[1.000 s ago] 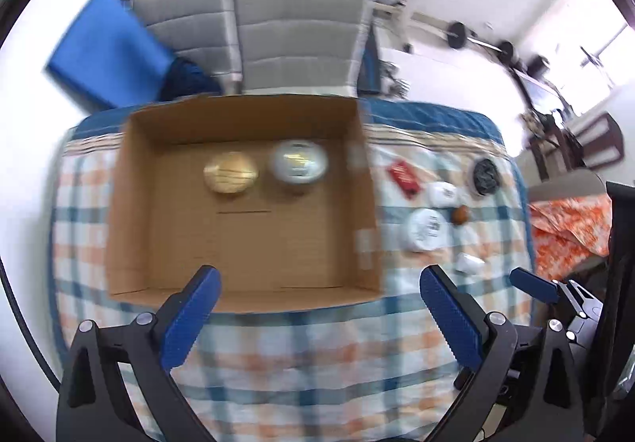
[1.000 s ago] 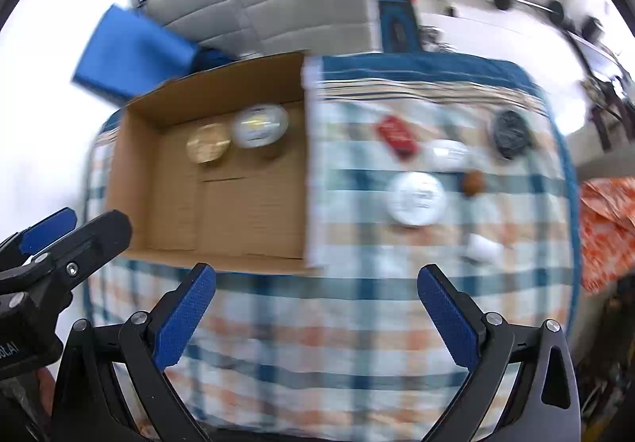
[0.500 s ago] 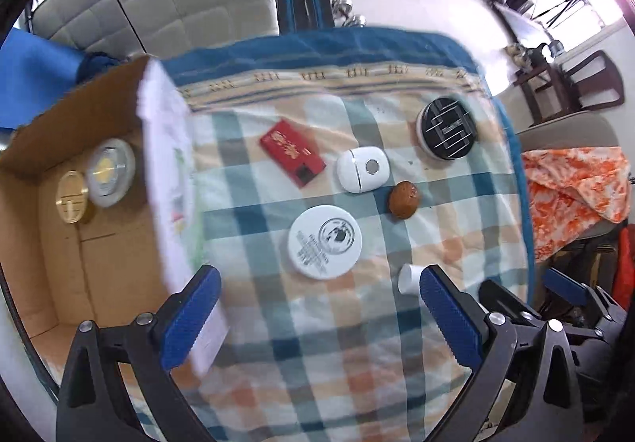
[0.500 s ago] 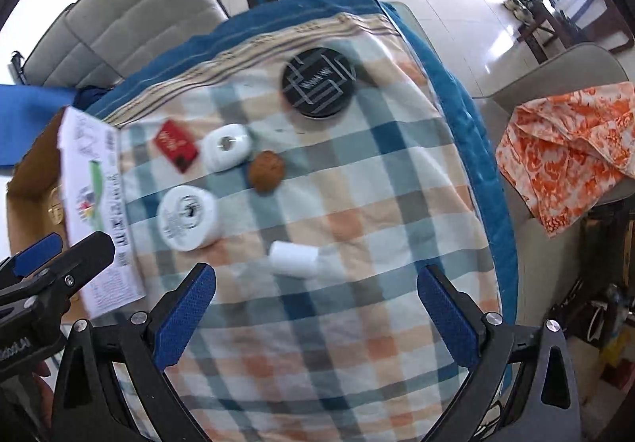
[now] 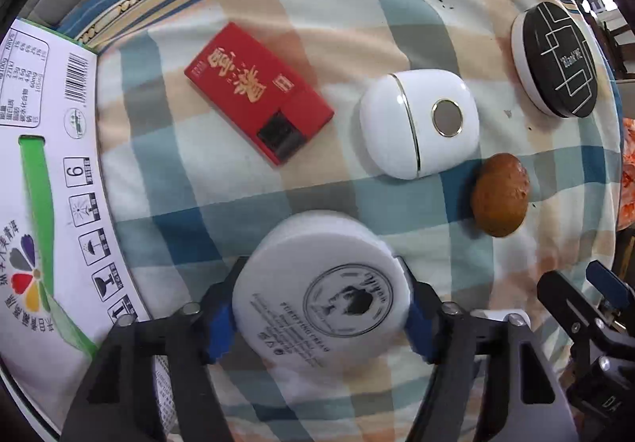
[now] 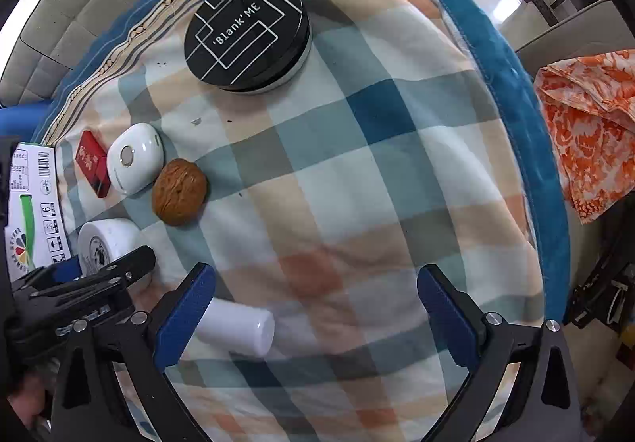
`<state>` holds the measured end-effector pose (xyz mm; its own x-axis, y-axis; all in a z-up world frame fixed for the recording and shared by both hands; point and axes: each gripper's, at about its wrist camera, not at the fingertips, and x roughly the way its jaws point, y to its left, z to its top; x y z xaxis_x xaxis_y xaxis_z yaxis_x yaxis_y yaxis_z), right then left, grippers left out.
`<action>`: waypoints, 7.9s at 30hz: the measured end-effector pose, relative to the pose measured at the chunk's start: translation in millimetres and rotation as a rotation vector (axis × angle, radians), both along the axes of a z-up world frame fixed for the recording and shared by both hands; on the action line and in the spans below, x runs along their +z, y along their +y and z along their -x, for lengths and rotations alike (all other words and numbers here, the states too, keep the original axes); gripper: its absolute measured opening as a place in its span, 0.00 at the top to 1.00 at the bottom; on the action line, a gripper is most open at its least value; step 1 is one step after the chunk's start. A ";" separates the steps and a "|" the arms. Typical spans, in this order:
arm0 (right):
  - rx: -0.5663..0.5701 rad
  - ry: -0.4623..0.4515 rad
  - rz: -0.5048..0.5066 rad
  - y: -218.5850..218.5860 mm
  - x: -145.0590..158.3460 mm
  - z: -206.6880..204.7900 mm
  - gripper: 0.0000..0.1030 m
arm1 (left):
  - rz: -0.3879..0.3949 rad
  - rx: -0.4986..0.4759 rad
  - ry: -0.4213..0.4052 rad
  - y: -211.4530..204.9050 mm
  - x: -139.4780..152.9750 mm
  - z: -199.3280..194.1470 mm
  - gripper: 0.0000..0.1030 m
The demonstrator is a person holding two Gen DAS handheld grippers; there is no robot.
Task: Organize rigid objects
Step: 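Grasp the white cream jar with the left gripper while the right grasps the black jar, then lift and carry the white jar and black jar toward the box with both grippers, then lower both jars into the box beside the tins and open both grippers, then lift both grippers out of the box, then grasp the small white cylinder with the right gripper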
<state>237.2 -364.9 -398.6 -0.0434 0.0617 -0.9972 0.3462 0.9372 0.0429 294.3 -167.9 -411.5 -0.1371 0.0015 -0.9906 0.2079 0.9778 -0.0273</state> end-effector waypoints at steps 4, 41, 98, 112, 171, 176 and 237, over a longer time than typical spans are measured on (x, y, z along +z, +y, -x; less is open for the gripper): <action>0.006 -0.009 -0.019 -2.8 3.3 -9.0 0.00 | 0.012 0.020 -0.062 3.5 17.4 -3.9 0.36; 0.000 0.042 0.047 17.2 -19.0 -129.5 0.26 | 0.015 0.006 -0.171 -18.4 43.1 -101.6 0.36; 0.412 0.014 -0.052 424.3 25.6 -80.4 0.26 | -0.134 0.192 -0.144 360.4 52.2 -63.6 0.36; 0.444 0.081 -0.023 437.9 2.9 -75.2 0.26 | -0.053 0.231 -0.052 372.2 17.7 -62.2 0.34; 0.399 -0.139 -0.028 384.4 150.3 22.5 0.00 | 0.077 0.228 -0.375 349.1 236.5 83.7 0.00; 0.407 -0.177 -0.039 378.4 182.0 44.3 0.00 | 0.077 0.211 -0.397 343.5 253.7 103.0 0.00; -0.007 0.041 0.001 26.1 3.2 -50.5 0.55 | 0.005 0.168 0.007 11.0 20.1 -109.0 0.07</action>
